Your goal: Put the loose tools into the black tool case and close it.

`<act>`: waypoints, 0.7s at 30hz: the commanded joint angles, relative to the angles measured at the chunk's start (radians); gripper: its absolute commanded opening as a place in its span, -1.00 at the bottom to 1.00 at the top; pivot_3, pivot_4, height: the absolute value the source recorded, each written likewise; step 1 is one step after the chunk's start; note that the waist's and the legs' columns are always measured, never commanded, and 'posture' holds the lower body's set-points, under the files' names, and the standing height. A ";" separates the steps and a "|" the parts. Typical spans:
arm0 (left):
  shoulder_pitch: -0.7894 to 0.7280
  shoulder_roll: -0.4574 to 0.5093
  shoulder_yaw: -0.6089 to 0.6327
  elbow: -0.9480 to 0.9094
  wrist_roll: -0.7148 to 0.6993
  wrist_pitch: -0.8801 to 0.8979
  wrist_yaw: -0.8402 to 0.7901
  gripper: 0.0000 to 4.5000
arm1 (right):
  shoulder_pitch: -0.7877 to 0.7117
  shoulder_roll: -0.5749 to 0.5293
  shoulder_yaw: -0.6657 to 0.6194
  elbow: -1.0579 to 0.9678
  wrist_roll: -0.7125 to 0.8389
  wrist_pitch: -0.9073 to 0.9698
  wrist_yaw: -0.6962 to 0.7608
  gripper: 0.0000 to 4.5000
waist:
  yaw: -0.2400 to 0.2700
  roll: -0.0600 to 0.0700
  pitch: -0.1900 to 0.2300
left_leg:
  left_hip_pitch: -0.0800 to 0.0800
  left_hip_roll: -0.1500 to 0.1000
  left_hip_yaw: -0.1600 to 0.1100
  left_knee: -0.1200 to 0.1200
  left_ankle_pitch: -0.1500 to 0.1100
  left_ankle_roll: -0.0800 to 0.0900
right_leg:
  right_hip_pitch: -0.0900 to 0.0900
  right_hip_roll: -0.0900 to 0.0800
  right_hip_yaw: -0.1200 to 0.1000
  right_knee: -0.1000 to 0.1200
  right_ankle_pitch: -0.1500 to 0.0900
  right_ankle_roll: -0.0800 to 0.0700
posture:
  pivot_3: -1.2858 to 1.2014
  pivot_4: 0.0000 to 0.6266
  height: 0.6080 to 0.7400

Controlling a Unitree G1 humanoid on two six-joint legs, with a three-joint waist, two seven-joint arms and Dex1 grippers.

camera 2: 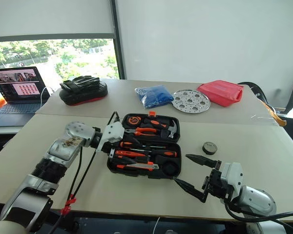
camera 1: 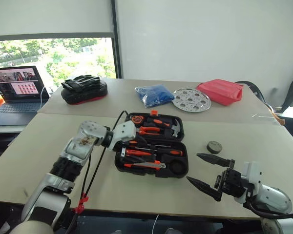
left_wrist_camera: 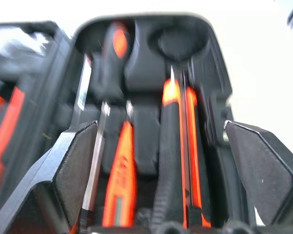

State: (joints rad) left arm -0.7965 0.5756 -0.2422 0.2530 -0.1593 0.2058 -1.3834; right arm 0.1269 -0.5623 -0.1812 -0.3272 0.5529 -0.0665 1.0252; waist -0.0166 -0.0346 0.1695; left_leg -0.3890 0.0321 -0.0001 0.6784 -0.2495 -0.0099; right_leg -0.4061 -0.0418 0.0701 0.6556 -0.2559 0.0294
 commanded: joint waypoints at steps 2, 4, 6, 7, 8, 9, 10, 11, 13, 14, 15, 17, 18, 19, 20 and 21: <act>0.042 0.019 0.009 -0.007 -0.006 -0.065 -0.014 0.06 | -0.015 0.000 -0.007 -0.007 0.000 -0.025 0.004 1.00 | -0.001 0.000 0.000 | 0.000 0.000 0.000 0.000 0.000 0.000 | 0.000 0.000 0.000 0.000 0.000 0.000 | 0.03 -0.52 1.00; 0.066 0.018 0.000 -0.015 -0.007 -0.068 -0.018 -0.24 | -0.016 -0.001 -0.007 -0.006 0.000 -0.025 0.004 1.00 | 0.000 0.000 0.000 | 0.000 0.000 0.000 0.000 0.000 0.000 | 0.000 0.000 0.000 0.000 0.000 0.000 | 0.03 -0.52 1.00; 0.087 0.021 -0.013 -0.019 0.011 -0.087 -0.014 -0.58 | -0.017 -0.001 -0.007 -0.006 0.000 -0.025 0.003 1.00 | 0.001 0.000 0.000 | 0.000 0.000 0.000 0.000 0.000 0.000 | 0.000 0.000 0.000 0.000 0.000 0.000 | 0.03 -0.52 1.00; 0.098 0.023 -0.020 -0.022 0.018 -0.093 -0.014 -0.74 | -0.016 -0.001 -0.006 -0.006 -0.001 -0.025 0.002 1.00 | 0.001 0.000 0.000 | 0.000 0.000 0.000 0.000 0.000 0.000 | 0.000 0.000 0.000 0.000 0.000 0.000 | 0.03 -0.52 1.00; 0.104 0.021 -0.023 -0.023 0.022 -0.099 -0.009 -0.87 | -0.017 -0.001 -0.006 -0.007 -0.001 -0.024 0.001 1.00 | 0.002 0.000 0.000 | 0.000 0.000 0.000 0.000 0.000 0.000 | 0.000 0.000 0.000 0.000 0.000 0.000 | 0.03 -0.52 1.00; 0.107 0.011 -0.022 -0.016 0.034 -0.101 0.018 -0.98 | -0.016 -0.001 -0.005 -0.008 -0.002 -0.024 0.000 1.00 | 0.002 0.000 0.000 | 0.000 0.000 0.000 0.000 0.000 0.000 | 0.000 0.000 0.000 0.000 0.000 0.000 | 0.03 -0.52 1.00; 0.106 0.002 -0.020 -0.008 0.044 -0.102 0.042 -0.98 | -0.017 -0.001 -0.004 -0.008 -0.002 -0.023 -0.001 1.00 | 0.003 0.000 0.000 | 0.000 0.000 0.000 0.000 0.000 0.000 | 0.000 0.000 0.000 0.000 0.000 0.000 | 0.03 -0.52 1.00; 0.105 -0.002 -0.022 0.002 0.056 -0.102 0.059 -0.98 | -0.016 0.000 -0.004 -0.010 -0.002 -0.022 -0.002 1.00 | 0.004 0.000 0.000 | 0.000 0.000 0.000 0.000 0.000 0.000 | 0.000 0.000 0.000 0.000 0.000 0.000 | 0.03 -0.52 1.00; 0.104 -0.008 -0.027 0.019 0.076 -0.115 0.080 -0.98 | -0.015 -0.001 -0.003 -0.011 -0.002 -0.021 -0.003 1.00 | 0.003 0.000 0.000 | 0.000 0.000 0.000 0.000 0.000 0.000 | 0.000 0.000 0.000 0.000 0.000 0.000 | 0.03 -0.52 1.00; 0.106 -0.010 -0.031 0.024 0.079 -0.114 0.081 -0.98 | -0.015 -0.001 -0.002 -0.012 -0.002 -0.020 -0.003 1.00 | 0.003 0.000 0.000 | 0.000 0.000 0.000 0.000 0.000 0.000 | 0.000 0.000 0.000 0.000 0.000 0.000 | 0.03 -0.52 1.00; 0.109 -0.011 -0.033 0.024 0.079 -0.112 0.078 -0.98 | -0.015 -0.001 -0.002 -0.012 -0.002 -0.020 -0.003 1.00 | 0.003 0.000 0.000 | 0.000 0.000 0.000 0.000 0.000 0.000 | 0.000 0.000 0.000 0.000 0.000 0.000 | 0.03 -0.52 1.00; 0.115 -0.012 -0.039 0.022 0.081 -0.107 0.074 -0.98 | -0.017 -0.002 -0.001 -0.012 -0.002 -0.018 -0.004 1.00 | 0.002 0.000 0.000 | 0.000 0.000 0.000 0.000 0.000 0.000 | 0.000 0.000 0.000 0.000 0.000 0.000 | 0.03 -0.52 1.00; 0.120 -0.009 -0.046 0.020 0.080 -0.111 0.062 -0.98 | -0.018 -0.002 0.000 -0.012 -0.003 -0.018 -0.004 1.00 | 0.001 0.000 0.000 | 0.000 0.000 0.000 0.000 0.000 0.000 | 0.000 0.000 0.000 0.000 0.000 0.000 | 0.03 -0.52 1.00; 0.125 -0.007 -0.050 0.017 0.080 -0.116 0.054 -0.98 | -0.019 -0.003 0.000 -0.012 -0.003 -0.017 -0.005 1.00 | 0.001 0.000 0.000 | 0.000 0.000 0.000 0.000 0.000 0.000 | 0.000 0.000 0.000 0.000 0.000 0.000 | 0.03 -0.52 1.00; 0.130 -0.006 -0.054 0.014 0.081 -0.118 0.052 -0.98 | -0.018 -0.003 -0.001 -0.013 -0.003 -0.017 -0.005 1.00 | 0.001 0.000 0.000 | 0.000 0.000 0.000 0.000 0.000 0.000 | 0.000 0.000 0.000 0.000 0.000 0.000 | 0.03 -0.52 1.00; 0.134 -0.005 -0.056 0.011 0.082 -0.120 0.051 -0.98 | -0.017 -0.003 -0.001 -0.014 -0.003 -0.017 -0.005 1.00 | 0.001 0.000 0.000 | 0.000 0.000 0.000 0.000 0.000 0.000 | 0.000 0.000 0.000 0.000 0.000 0.000 | 0.03 -0.52 1.00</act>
State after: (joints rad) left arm -0.6802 0.5655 -0.2843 0.2828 -0.0803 0.1032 -1.3168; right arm 0.1190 -0.5622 -0.1713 -0.3212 0.5501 -0.0665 1.0226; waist -0.0156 -0.0344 0.1694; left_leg -0.3888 0.0321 -0.0002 0.6786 -0.2495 -0.0099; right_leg -0.4059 -0.0419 0.0700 0.6558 -0.2557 0.0290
